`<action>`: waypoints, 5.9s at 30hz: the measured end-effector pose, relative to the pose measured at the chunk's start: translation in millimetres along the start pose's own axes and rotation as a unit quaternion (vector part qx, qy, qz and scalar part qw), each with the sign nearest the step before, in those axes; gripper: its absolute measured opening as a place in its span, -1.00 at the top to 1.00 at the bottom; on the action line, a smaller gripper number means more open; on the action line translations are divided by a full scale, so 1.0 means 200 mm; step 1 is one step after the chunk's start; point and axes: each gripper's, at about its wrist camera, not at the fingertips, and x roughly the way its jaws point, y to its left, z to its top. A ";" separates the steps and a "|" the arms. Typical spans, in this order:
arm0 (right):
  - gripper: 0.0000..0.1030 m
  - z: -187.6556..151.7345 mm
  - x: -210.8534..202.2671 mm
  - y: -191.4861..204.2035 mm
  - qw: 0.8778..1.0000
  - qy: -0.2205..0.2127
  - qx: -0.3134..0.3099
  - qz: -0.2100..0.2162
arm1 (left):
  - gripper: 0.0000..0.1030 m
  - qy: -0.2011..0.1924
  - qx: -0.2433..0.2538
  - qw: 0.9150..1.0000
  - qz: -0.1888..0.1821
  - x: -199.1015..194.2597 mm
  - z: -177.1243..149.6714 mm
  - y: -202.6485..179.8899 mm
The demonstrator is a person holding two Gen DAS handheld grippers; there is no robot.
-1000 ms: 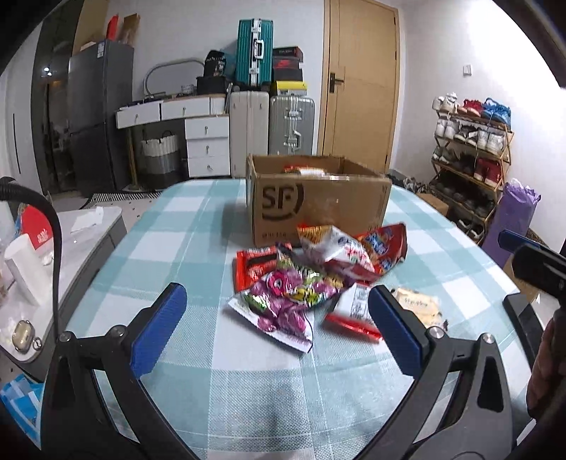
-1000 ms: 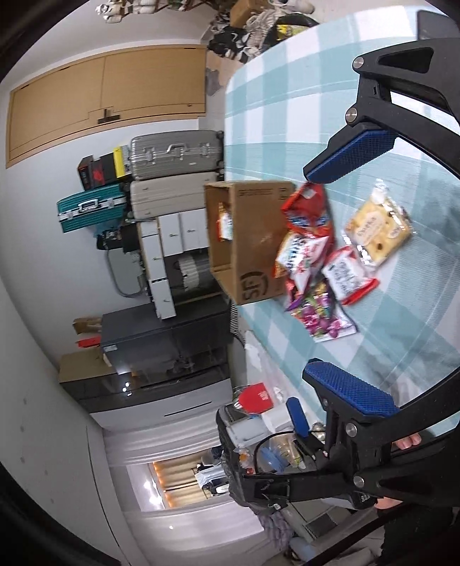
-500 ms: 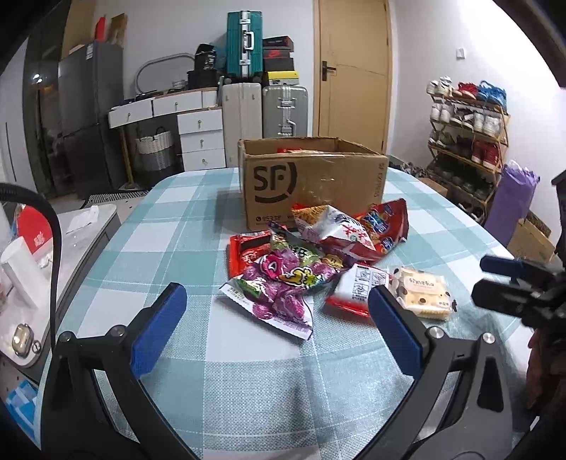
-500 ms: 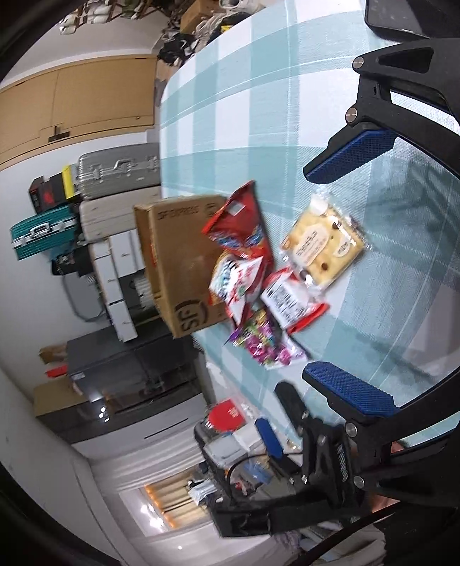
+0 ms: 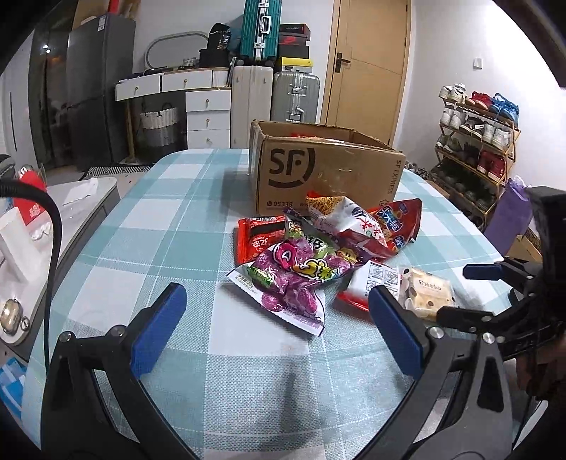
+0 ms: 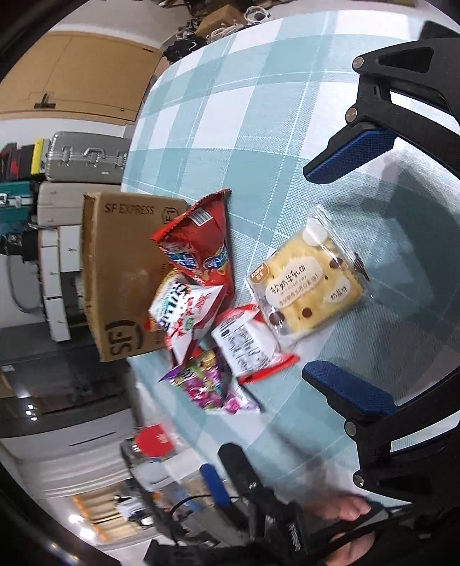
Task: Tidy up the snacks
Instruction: 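Grasp the yellow cookie pack with the right gripper, then grasp the purple candy bag with the left gripper while the right gripper holds the cookie pack, then carry the purple candy bag and cookie pack over the box with both grippers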
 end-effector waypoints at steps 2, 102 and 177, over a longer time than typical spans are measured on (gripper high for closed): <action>-0.99 0.01 0.04 0.00 1.000 0.017 -0.012 -0.004 | -0.99 -0.002 0.001 1.000 0.000 0.00 0.00 0.00; -0.18 -0.07 -0.11 -0.20 0.990 -0.087 0.112 0.024 | 0.47 0.128 0.023 0.987 -0.090 0.43 0.08 0.09; -0.18 1.34 -0.68 -0.12 0.975 -0.181 0.113 0.059 | 0.46 0.045 0.010 0.994 -0.103 0.04 1.48 -0.08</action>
